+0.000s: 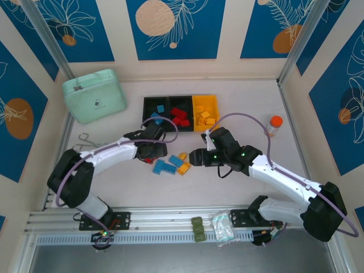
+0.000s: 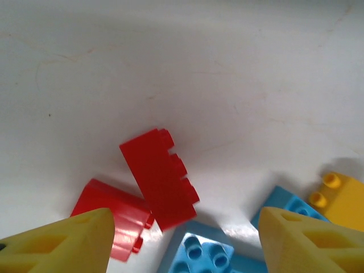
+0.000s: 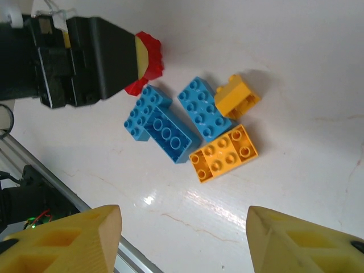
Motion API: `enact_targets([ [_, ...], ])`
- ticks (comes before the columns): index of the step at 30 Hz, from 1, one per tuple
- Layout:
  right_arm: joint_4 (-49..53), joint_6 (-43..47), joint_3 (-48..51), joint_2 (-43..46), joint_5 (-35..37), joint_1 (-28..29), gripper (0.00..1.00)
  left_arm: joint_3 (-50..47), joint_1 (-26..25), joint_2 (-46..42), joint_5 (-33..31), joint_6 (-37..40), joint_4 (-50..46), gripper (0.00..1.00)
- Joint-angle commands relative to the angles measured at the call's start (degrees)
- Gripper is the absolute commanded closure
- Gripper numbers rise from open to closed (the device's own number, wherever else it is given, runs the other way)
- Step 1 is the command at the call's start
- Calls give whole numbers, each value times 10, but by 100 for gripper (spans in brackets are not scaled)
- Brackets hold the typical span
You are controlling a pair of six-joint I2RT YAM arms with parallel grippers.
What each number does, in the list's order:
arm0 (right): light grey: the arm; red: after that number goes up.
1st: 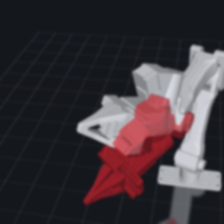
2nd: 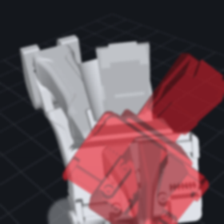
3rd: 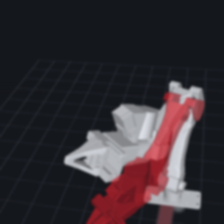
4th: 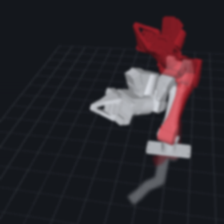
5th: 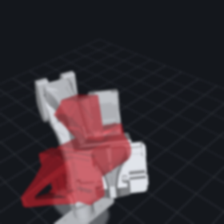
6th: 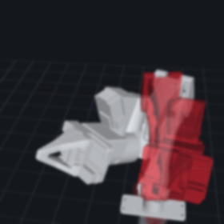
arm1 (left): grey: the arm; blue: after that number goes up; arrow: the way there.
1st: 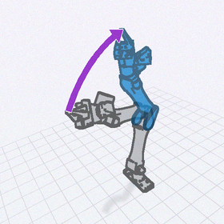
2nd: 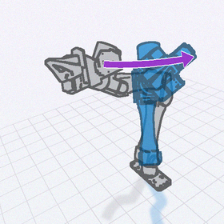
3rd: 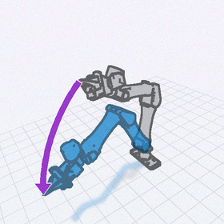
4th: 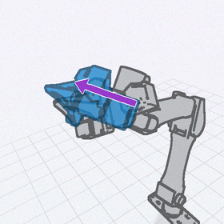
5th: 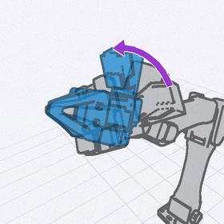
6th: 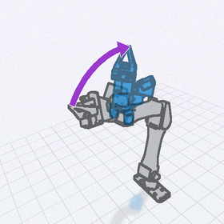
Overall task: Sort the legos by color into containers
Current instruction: Pick up the lego from the center of the table.
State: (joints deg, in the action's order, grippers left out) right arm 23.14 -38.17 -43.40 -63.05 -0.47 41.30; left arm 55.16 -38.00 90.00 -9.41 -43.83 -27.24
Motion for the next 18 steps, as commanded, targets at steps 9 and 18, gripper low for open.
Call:
enact_targets([
  [9,-13,-20,12,13,-1,0,40,62,5,89,-60,36,-32,51],
  [18,-19,-29,8,-7,-6,-2,41,74,6,88,-55,56,-32,78],
])
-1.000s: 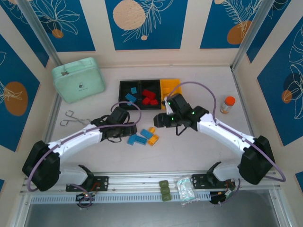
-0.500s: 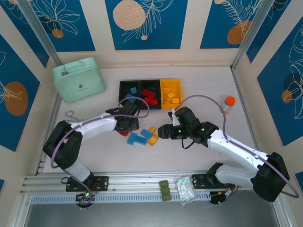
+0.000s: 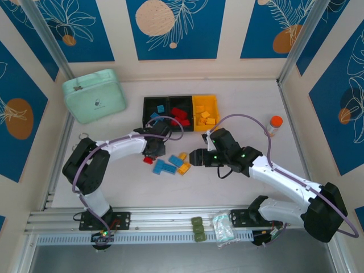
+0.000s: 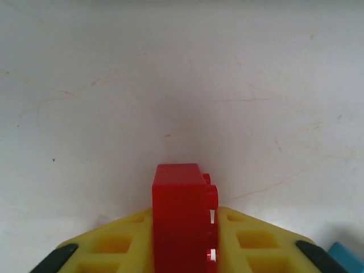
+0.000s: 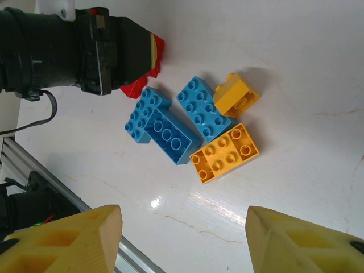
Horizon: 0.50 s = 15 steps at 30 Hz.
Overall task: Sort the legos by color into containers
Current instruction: Pick up the lego from the center of the table.
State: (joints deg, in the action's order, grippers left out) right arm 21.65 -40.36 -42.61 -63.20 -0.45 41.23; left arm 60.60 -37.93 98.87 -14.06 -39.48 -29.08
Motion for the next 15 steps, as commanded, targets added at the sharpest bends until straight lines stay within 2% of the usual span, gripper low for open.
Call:
enact_targets([
  [1,-4,-6,-2,-7,-7,-1,41,21,4,-5,-7,15,-15,81],
  [8,9,1,-13,-5,5,-5,41,60,5,-27,11,40,-31,85],
  [15,21,-4,0,25,19,-18,41,145,5,-4,31,60,-50,86],
])
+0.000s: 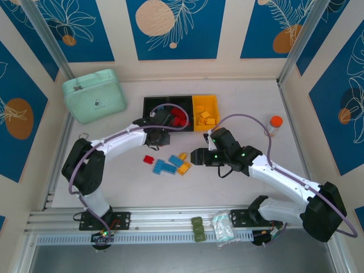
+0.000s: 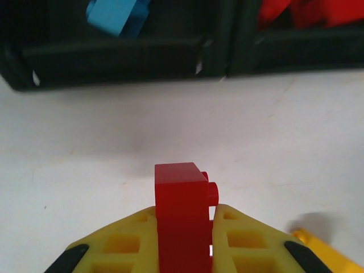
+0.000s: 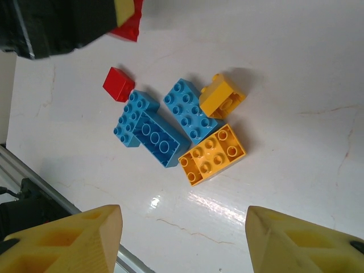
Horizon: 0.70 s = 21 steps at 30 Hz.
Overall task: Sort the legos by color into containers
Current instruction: Pick up the lego from the center of the table, then place the lego in the container.
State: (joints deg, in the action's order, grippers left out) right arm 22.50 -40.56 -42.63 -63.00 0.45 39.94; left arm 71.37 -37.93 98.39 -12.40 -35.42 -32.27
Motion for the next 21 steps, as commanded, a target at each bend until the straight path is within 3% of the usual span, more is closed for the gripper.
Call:
enact_targets([
  [1,15,-5,6,30,12,-7,41,52,5,8,17,23,-21,86],
  [21,71,-32,74,156,28,-53,41,467,20,268,44,90,-126,86],
])
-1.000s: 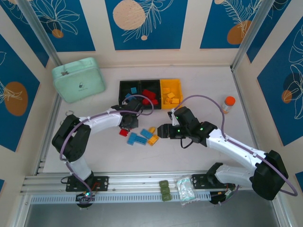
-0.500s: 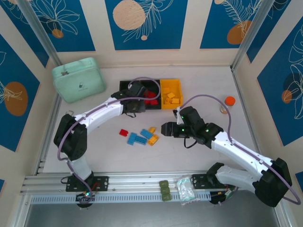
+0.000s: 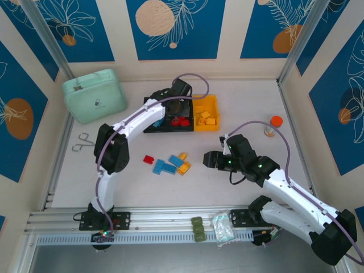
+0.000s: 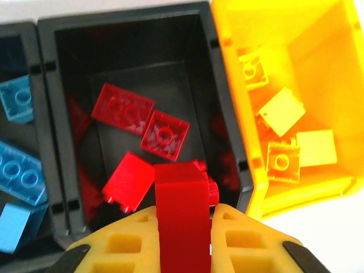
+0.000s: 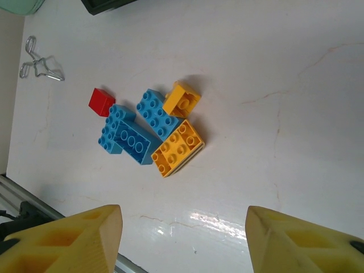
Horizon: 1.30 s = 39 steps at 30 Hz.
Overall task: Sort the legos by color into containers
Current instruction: Place the lego in the container.
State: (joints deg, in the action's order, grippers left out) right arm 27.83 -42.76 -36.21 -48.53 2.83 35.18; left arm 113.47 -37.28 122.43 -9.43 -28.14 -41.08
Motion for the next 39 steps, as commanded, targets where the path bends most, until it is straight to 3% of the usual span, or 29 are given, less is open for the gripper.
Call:
enact_targets([
  [1,19,-11,12,13,4,-7,41,66,18,40,16,16,-44,86],
  [13,13,-15,23,9,-5,-23,41,209,36,160,80,-1,-53,83],
  [24,8,-4,8,-20,-18,-35,41,226,41,194,113,-19,-35,81],
  [27,8,-2,5,-22,-19,-35,41,227,41,195,118,-21,-32,74],
  [31,7,-4,7,-23,-20,-36,41,227,41,188,120,-23,-37,52],
  [39,-1,-14,4,-23,-31,-35,41,205,39,138,122,-19,-38,50],
])
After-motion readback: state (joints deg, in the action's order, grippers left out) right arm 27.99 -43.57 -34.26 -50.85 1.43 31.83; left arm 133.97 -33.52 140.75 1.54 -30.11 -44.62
